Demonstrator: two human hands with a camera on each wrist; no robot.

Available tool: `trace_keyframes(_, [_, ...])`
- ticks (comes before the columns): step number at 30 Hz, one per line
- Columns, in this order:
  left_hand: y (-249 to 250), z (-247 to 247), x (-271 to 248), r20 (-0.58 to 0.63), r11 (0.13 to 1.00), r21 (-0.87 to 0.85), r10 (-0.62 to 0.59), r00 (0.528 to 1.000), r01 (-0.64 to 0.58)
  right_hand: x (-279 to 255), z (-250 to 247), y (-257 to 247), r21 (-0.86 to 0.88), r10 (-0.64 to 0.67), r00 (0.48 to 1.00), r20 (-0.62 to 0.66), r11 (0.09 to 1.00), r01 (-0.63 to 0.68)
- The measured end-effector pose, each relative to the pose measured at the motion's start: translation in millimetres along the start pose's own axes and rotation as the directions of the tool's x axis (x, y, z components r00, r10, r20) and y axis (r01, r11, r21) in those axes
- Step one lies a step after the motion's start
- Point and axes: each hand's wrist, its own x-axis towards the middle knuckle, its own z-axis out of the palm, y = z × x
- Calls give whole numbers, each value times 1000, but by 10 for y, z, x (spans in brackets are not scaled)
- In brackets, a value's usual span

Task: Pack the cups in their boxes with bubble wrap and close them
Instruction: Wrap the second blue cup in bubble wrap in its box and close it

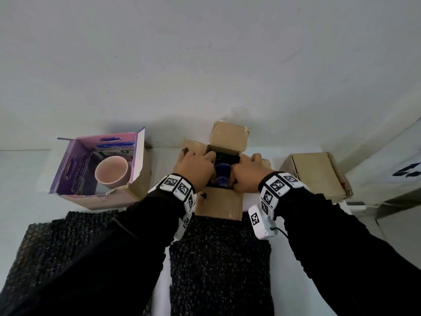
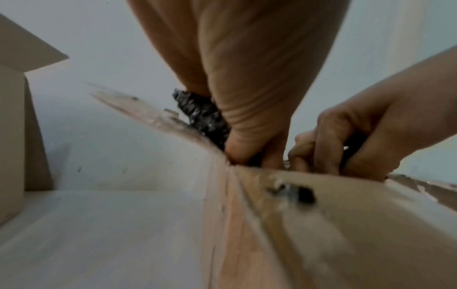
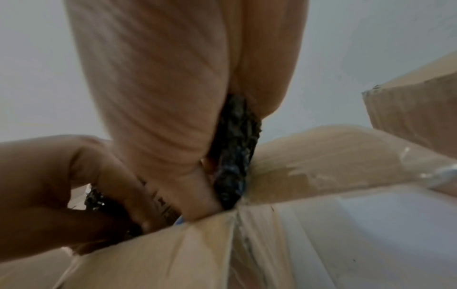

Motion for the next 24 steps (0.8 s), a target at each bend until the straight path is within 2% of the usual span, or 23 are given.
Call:
trace_keyframes(2, [-23,8,-36,-61,998,-44,44,997,-47,-11,3,-19,-31,8,999,-42,999,-9])
trace_keyframes(4, [-57,-15,-85,-103,998,-34,58,993,-62,-25,-3,-29,-79,-16,984,-177,997,2])
trace_keyframes(6, [-78,-22,-155,-154,1000,-9,-18,988,17,-50,-5,-13,-124,-20,961,-276,992,-15])
trace_keyframes(7, [-81,-33,-193,-178,997,-19,-81,981,79,-72,-7,12,-118,10,962,-273,992,-43])
trace_keyframes(9, [-85,-9,-229,-153,983,-65,-181,971,173,-125,-12,68,2,101,970,-221,995,-103])
trace_keyframes(11, [-92,27,-212,-90,971,-143,-208,974,194,-170,-22,84,153,144,970,-198,982,-115])
trace_keyframes(13, [-82,53,-174,-76,975,-180,-150,986,134,-178,-27,57,227,138,968,-210,970,-89])
trace_keyframes(16, [-17,63,-135,-95,990,-138,-40,995,27,-173,14,27,269,113,944,-311,963,-27])
trace_keyframes(19, [4,13,-91,-12,992,-123,-17,1000,15,-176,17,4,173,59,931,-360,985,5])
trace_keyframes(21, [6,-6,-75,48,1000,-26,14,999,-12,-153,23,-5,65,7,947,-322,998,14])
trace_keyframes(24, [32,-51,-62,40,981,184,51,998,-57,-144,16,38,-20,-3,968,-250,1000,-2])
